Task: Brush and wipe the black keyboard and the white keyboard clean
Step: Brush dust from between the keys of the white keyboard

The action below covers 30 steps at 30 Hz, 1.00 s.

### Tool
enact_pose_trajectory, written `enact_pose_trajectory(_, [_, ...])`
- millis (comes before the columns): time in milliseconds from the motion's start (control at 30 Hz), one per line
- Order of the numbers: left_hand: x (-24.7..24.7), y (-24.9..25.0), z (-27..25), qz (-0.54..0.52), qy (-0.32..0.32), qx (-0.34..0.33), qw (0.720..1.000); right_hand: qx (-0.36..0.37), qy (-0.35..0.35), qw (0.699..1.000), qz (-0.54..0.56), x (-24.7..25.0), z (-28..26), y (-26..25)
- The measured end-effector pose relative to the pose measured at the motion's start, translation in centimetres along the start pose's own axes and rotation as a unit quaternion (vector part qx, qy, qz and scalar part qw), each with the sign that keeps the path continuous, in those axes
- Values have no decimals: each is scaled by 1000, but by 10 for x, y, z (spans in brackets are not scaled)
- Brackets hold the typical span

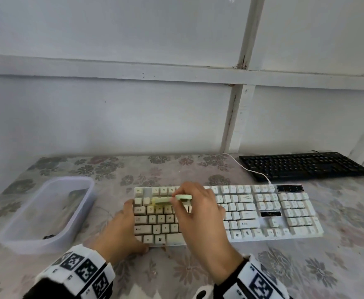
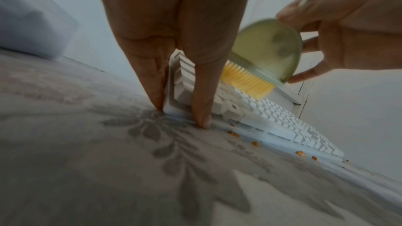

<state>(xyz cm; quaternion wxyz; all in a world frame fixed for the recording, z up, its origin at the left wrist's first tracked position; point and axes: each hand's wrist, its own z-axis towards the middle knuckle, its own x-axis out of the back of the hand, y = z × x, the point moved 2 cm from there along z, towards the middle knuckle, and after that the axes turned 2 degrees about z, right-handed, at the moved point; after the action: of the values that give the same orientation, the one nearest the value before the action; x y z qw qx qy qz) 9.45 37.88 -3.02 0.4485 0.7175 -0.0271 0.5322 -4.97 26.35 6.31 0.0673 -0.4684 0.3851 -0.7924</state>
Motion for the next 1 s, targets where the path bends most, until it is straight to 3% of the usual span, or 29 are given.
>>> enact_pose_trajectory(100, [0,1,-2,5,-6,16,1000,14,21,1000,-4,7,-2,-10])
enact_pose_trajectory(200, [-3,-2,-2,11,-9,18,1000,41,-1,998,55,-3,-6,-25])
enact_pose_trajectory(433, [-1,2,-3,11,-20,22,999,-1,40,999,13,13,1,5])
enact_pose_trajectory(600, [-1,3,-4,10,-11,31,999,62,25,993,98,-1,-6,-12])
enact_pose_trajectory(700, [-1,2,-4,3,-13,21,1000,34,21,999,33,0,-9,0])
enact_pose_trajectory(767, [0,1,-5,-4,-14,14,1000,20,58,998,17,15,-6,14])
enact_pose_trajectory(867, [1,2,-5,-6,-15,21,1000,36,108,988,100,34,-3,29])
enact_pose_trajectory(1000, [0,3,-6,-4,-20,28,999,45,78,983,157,40,-6,39])
